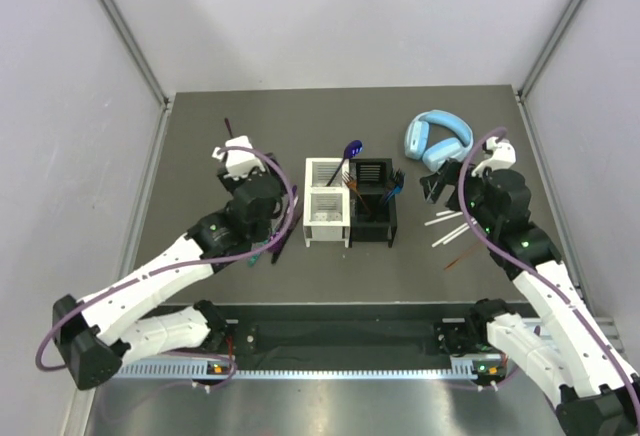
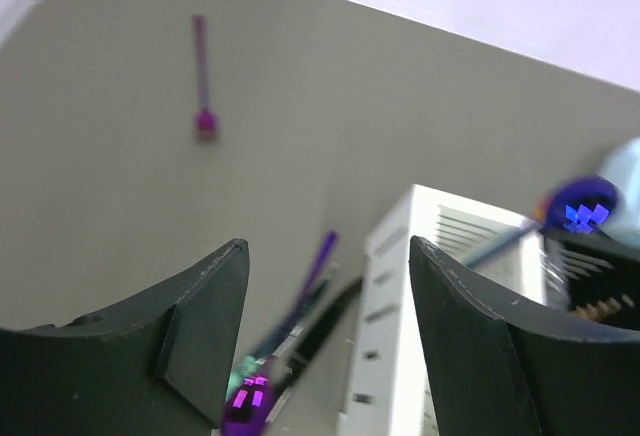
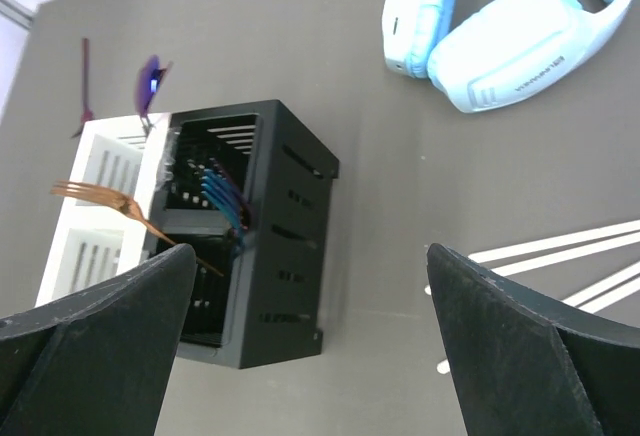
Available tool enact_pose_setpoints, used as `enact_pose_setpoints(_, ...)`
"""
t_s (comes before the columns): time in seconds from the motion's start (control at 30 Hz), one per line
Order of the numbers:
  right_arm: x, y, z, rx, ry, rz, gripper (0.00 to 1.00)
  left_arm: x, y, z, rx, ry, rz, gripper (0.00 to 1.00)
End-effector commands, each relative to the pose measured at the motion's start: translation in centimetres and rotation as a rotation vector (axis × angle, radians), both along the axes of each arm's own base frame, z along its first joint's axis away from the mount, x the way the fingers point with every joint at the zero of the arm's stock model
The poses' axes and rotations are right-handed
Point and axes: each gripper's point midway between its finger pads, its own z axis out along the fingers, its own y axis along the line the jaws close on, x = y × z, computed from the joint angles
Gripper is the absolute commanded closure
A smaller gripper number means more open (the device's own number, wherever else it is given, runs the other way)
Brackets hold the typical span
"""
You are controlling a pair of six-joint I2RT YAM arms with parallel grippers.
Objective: Sort the eating utensils into containers
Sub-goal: Place the fork in the container, then pick up the fork at the center of the board.
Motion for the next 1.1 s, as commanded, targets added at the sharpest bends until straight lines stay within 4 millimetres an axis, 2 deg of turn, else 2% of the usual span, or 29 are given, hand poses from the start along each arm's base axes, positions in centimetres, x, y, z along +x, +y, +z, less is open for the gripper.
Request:
enact_pose_setpoints(0.0,0.6,-0.5,2.1,-0.032,-0.045,-0.022,0.00,-0.3,3.0,-0.8,0.024,0.032,0.065,0.30)
enact_pose_setpoints(0.27,0.3,-1.4,2.9,-0.056,-0.112,-0.052,0.00,-0.3,5.0,-0.9,0.029,0.037,0.089,0.30)
enact_pose_setpoints(0.43,0.4,-2.4,2.5,-0.068,-0.117,-0.108,0.00,-0.2,6.1,-1.4,0.027,0.046,0.091,0.30)
enact_pose_setpoints(0.67,0.2,-4.9,2.7,-0.088,-0.170,-0.233,0.00,-1.2,8.2,-2.1,0.040,0.036,0.132,0.30)
enact_pose_setpoints(0.8,0.1,-5.1,2.7,-0.094,-0.172,-0.241,0.00,-1.6,8.9,-2.2,0.038,0.034,0.136,0.31)
enact_pose_setpoints(0.9,0.4,-5.2,2.3,-0.095,-0.143,-0.253,0.00,-1.6,10.3,-2.5,0.043,0.064,0.198,0.32)
enact_pose_setpoints(1.0,0.8,-5.1,1.7,-0.104,-0.108,-0.254,0.00,-0.9,10.8,-2.7,0.035,0.116,0.233,0.32)
enact_pose_setpoints(1.07,1.1,-4.9,1.3,-0.109,-0.083,-0.245,0.00,-0.1,11.1,-4.0,0.027,0.170,0.268,0.32)
